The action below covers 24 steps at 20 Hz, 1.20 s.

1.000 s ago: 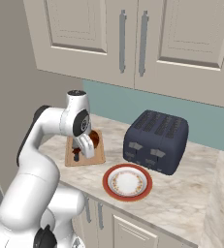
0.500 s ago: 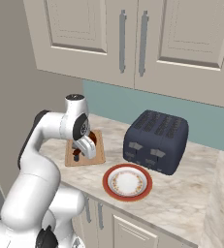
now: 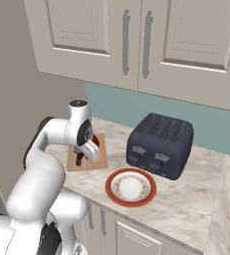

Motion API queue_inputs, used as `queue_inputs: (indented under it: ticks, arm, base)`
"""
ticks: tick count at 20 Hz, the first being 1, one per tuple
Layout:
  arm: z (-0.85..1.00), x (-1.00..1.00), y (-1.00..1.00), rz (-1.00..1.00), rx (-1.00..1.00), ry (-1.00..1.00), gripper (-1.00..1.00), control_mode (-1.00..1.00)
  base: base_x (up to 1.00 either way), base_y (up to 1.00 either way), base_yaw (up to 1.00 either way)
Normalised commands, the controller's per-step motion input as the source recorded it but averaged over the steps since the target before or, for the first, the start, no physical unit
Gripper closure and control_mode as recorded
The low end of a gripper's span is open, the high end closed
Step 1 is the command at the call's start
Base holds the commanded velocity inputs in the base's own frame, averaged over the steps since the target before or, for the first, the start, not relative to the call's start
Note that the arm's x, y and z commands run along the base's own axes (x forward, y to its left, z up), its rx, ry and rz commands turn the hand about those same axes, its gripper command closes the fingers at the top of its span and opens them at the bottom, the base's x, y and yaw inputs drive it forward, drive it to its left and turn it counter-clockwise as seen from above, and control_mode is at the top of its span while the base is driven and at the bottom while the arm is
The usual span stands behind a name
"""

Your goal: Pick up the knife from the drawer and place it on the cutting board. Then place the meat from the plate to the cutting board.

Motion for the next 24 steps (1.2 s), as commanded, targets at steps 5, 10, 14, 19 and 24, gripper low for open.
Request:
queue_inputs:
  ticks: [5,10,14,19,24]
  arm:
    - [-0.09,0.32,0.06,0.21,0.00,0.00,1.00,-1.00]
    - [-0.01,0.15,0.00,0.25,-0.02,0.00,1.00,-1.00]
    - [-0.02,0.08,0.00,0.23,-0.01,0.00,1.00,-1.00]
    - [-0.06,0.00,0.00,0.22,0.00,0.00,1.00,-1.00]
    - [-0.08,0.00,0.00,0.17,0.00,0.00,1.00,-1.00]
  base:
    - [0.00,0.00,0.00]
    - [0.00,0.00,0.00]
    - [0.00,0.00,0.00]
    - [0.00,0.00,0.00]
    - [0.00,0.00,0.00]
